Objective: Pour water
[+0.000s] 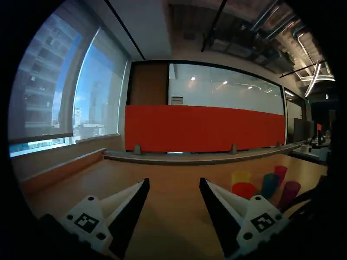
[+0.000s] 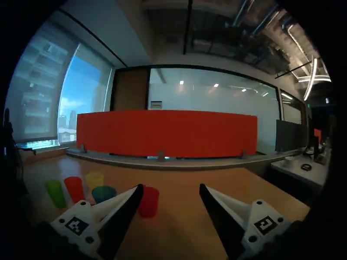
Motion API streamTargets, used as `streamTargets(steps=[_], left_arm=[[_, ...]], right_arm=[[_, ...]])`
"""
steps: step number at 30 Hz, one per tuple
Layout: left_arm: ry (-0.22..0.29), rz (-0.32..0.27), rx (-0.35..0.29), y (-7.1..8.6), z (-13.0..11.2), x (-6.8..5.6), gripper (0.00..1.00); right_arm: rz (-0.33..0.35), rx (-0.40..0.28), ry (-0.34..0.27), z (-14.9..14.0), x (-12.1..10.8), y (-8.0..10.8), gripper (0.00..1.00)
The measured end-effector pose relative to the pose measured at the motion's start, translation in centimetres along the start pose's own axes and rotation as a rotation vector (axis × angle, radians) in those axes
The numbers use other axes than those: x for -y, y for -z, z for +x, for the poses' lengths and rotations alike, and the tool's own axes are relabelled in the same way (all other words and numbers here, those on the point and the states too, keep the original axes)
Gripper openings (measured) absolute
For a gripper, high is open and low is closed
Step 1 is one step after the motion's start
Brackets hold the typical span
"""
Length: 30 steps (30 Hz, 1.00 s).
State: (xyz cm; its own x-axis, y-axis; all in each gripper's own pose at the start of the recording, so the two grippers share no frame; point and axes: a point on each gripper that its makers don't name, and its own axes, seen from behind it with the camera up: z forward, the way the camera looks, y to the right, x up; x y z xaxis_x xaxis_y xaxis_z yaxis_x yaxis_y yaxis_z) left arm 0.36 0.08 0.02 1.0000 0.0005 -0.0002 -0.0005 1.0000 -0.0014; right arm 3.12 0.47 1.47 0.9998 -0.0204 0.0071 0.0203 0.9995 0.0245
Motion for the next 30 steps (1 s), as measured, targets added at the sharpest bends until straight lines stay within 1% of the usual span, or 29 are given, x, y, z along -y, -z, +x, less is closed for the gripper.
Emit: streamTargets(steps=[3,8,11,14,20,26,30], left_arm=[[-0.001,-0.01,-0.001,-0.1,1.8,-0.5,0.85],[0.009,-0.05,0.005,-0.6,4.6,-1.9,0.85],[0.007,-0.075,0.019,-1.0,5.9,-2.6,0.84],[0.0,-0.093,0.032,-1.4,7.3,-3.1,0.84],[-0.006,-0.108,0.006,-2.1,11.1,-3.6,0.85],[-0.017,-0.106,0.006,-2.5,14.2,-3.5,0.85],[-0.016,-0.127,-0.016,-2.4,16.0,-4.1,0.85]], right_arm=[[0.014,0.005,-0.015,1.6,-0.2,-0.5,1.0],[0.034,0.019,-0.049,4.3,-0.7,-1.4,1.0],[0.046,0.031,-0.053,5.8,-0.9,-1.8,1.0],[0.051,0.036,-0.042,7.2,-1.1,-2.2,1.0],[0.075,0.029,-0.022,10.8,-0.9,-2.5,1.0],[0.102,0.021,-0.042,13.9,-0.5,-2.7,1.0],[0.121,0.012,-0.056,15.3,-0.1,-2.7,1.0]])
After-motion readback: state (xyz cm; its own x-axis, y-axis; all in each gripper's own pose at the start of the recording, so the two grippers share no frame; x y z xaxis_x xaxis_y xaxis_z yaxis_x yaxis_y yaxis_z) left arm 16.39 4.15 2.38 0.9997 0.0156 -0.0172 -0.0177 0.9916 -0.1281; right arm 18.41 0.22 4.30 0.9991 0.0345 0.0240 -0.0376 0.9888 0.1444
